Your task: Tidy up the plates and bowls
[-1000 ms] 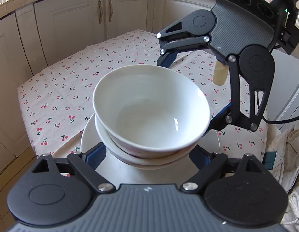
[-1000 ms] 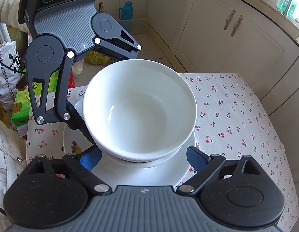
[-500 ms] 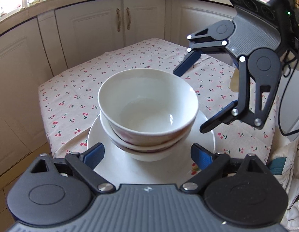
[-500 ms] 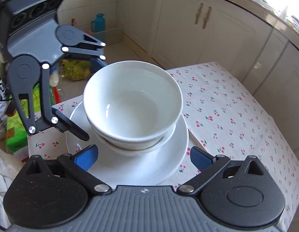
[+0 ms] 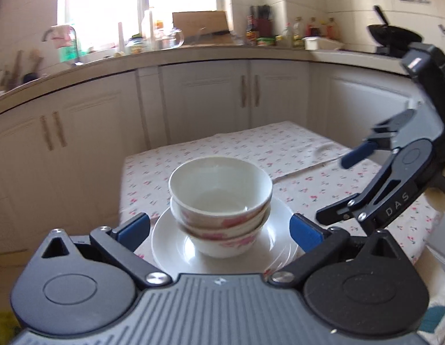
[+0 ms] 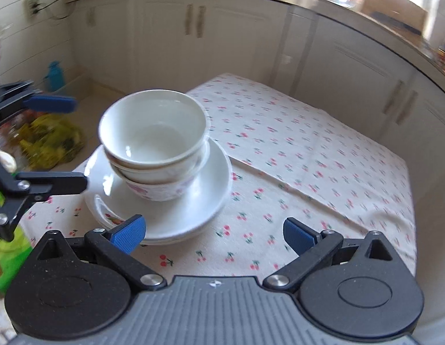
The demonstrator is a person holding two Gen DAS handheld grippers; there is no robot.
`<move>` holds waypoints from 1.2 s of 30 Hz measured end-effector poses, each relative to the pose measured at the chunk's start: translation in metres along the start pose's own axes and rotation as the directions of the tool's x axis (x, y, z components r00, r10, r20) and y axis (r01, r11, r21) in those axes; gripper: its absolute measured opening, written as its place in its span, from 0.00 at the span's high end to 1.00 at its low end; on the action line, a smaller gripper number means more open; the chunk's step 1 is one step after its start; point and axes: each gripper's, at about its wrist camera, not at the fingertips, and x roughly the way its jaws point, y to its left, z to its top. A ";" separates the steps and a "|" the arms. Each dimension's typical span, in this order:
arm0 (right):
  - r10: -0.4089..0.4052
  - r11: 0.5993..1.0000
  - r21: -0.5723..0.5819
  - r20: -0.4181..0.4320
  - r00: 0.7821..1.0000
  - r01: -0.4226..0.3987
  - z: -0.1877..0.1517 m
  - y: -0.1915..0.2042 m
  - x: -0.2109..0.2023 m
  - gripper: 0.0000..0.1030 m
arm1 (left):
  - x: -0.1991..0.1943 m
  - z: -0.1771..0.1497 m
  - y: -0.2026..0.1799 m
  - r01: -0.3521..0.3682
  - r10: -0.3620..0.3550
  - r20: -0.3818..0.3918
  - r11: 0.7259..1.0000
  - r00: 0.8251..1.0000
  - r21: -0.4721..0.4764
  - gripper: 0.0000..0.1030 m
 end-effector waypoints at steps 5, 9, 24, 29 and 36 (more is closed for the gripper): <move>-0.098 0.974 0.206 -0.011 0.995 0.098 -0.030 -0.011 -0.016 0.00 | -0.011 -0.006 -0.019 -0.071 0.053 -0.096 0.978 0.994 -0.196 0.01; -0.143 0.947 0.290 -0.005 0.990 0.138 -0.055 -0.009 -0.037 0.00 | -0.021 -0.012 -0.035 -0.128 0.099 -0.127 0.962 0.987 -0.242 0.01; -0.251 0.938 0.280 0.147 0.957 0.203 -0.078 0.024 -0.114 0.00 | -0.074 -0.007 -0.066 -0.185 0.172 -0.071 0.951 0.982 -0.249 0.01; -0.260 0.936 0.285 0.157 0.953 0.208 -0.080 0.029 -0.119 0.00 | -0.077 -0.007 -0.070 -0.193 0.184 -0.061 0.951 0.981 -0.242 0.01; -0.274 0.932 0.287 0.164 0.948 0.220 -0.080 0.031 -0.122 0.00 | -0.079 -0.008 -0.070 -0.196 0.188 -0.056 0.948 0.981 -0.251 0.01</move>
